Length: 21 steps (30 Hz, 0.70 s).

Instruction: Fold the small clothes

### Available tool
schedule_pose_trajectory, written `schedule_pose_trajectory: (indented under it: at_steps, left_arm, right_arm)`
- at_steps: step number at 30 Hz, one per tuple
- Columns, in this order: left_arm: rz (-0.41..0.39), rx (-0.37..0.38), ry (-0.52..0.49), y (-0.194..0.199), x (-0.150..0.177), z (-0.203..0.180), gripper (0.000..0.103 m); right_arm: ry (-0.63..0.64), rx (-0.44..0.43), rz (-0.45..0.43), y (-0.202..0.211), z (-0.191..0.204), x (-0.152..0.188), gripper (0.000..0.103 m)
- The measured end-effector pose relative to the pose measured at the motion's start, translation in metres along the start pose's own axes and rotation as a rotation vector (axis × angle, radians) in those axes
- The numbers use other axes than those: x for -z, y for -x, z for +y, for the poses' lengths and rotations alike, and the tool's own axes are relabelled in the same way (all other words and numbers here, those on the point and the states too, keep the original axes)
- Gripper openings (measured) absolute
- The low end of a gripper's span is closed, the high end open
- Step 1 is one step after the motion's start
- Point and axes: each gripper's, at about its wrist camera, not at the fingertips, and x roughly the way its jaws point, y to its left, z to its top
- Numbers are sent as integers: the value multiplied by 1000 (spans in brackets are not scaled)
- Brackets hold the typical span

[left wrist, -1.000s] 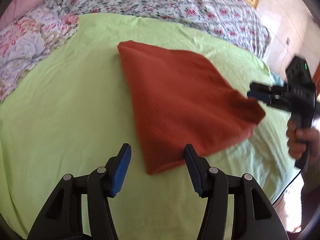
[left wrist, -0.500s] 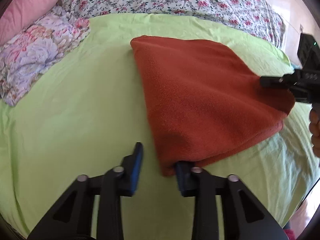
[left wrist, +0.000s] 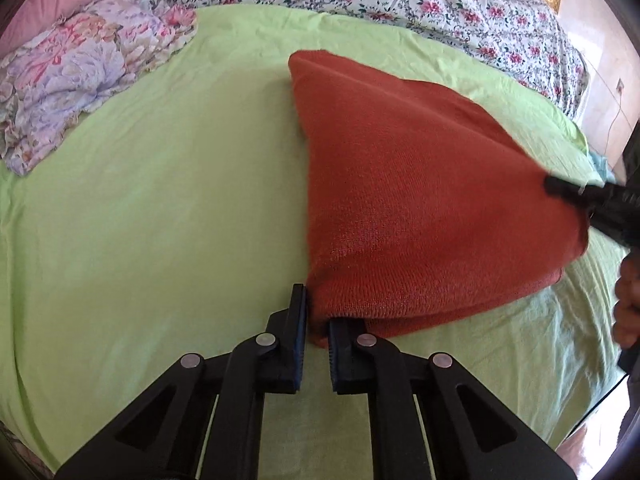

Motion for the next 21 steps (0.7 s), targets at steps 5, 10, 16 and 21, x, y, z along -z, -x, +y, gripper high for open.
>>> schedule_pose_trajectory:
  at_steps: [5, 10, 16, 21]
  left_arm:
    - [23, 55, 42, -2, -2, 10, 8]
    - [28, 78, 42, -6, -2, 13, 8]
    - [42, 79, 3, -5, 0, 11, 12]
    - [64, 127, -25, 15, 7, 22, 15]
  right_arm:
    - [4, 78, 44, -27, -22, 20, 12]
    - [50, 140, 24, -16, -13, 25, 12]
    - [20, 157, 43, -25, -20, 26, 13]
    - [-76, 115, 56, -13, -28, 22, 34]
